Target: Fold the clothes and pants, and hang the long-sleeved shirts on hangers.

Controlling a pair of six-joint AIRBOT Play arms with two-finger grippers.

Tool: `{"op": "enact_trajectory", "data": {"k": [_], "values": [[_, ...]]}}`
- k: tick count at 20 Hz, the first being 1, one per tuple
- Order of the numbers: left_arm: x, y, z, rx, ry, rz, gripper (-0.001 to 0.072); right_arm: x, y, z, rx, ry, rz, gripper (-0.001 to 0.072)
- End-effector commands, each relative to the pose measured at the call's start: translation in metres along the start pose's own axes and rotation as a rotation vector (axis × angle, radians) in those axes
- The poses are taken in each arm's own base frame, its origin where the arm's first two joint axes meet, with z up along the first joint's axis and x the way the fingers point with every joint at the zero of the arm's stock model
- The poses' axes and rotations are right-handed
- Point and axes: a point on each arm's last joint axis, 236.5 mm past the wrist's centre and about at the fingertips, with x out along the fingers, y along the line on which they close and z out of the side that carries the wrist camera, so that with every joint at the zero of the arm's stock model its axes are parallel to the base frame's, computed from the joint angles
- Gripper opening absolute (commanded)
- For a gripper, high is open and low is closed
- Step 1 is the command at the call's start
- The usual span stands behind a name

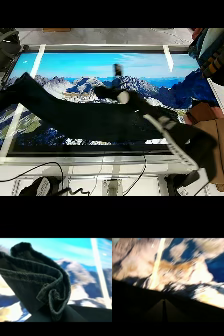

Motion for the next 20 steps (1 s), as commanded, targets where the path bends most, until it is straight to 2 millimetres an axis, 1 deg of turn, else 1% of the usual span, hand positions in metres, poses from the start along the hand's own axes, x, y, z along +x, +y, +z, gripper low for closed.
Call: {"op": "enact_trajectory", "data": {"k": [1, 2, 5, 6, 7, 9, 12, 13, 14, 15, 17, 18, 20], "values": [[-0.018, -0.055, 0.01, 0.04, -0.033, -0.094, 0.0028, 0.046, 0.076, -0.083, -0.087, 0.127, 0.102, 0.0036], [-0.02, -0.061, 0.011, 0.029, -0.037, -0.106, 0.0028, 0.051, 0.099, -0.104, -0.112, 0.15, 0.135, 0.0035], [-0.02, -0.072, 0.011, -0.004, -0.035, -0.135, 0.0028, 0.056, 0.151, -0.164, -0.175, 0.216, 0.211, 0.0035], [-0.019, -0.073, 0.01, -0.004, -0.032, -0.14, 0.0028, 0.055, 0.162, -0.179, -0.19, 0.231, 0.228, 0.0035], [-0.019, -0.075, 0.01, -0.002, -0.03, -0.145, 0.0028, 0.054, 0.166, -0.189, -0.207, 0.243, 0.232, 0.0035], [-0.018, -0.079, 0.008, 0.001, -0.021, -0.156, 0.0028, 0.055, 0.166, -0.195, -0.247, 0.244, 0.227, 0.0036], [-0.018, -0.086, 0.002, 0.006, 0.005, -0.182, 0.0028, 0.059, 0.148, -0.176, -0.281, 0.223, 0.189, 0.0037], [-0.019, -0.089, -0.002, 0.007, 0.017, -0.195, 0.0028, 0.06, 0.138, -0.165, -0.283, 0.22, 0.17, 0.0037], [-0.019, -0.094, -0.005, 0.013, 0.032, -0.21, 0.0028, 0.06, 0.125, -0.15, -0.281, 0.211, 0.147, 0.0037], [-0.019, -0.1, -0.009, 0.016, 0.048, -0.229, 0.0028, 0.059, 0.112, -0.132, -0.268, 0.196, 0.125, 0.0037], [-0.017, -0.115, -0.02, 0.029, 0.09, -0.281, 0.0028, 0.053, 0.081, -0.089, -0.23, 0.168, 0.074, 0.0037], [-0.015, -0.124, -0.026, 0.036, 0.114, -0.31, 0.0028, 0.048, 0.063, -0.063, -0.205, 0.141, 0.05, 0.0037], [-0.011, -0.144, -0.042, 0.05, 0.175, -0.379, 0.0028, 0.036, 0.038, -0.01, -0.142, 0.057, 0.029, 0.0037]]}}
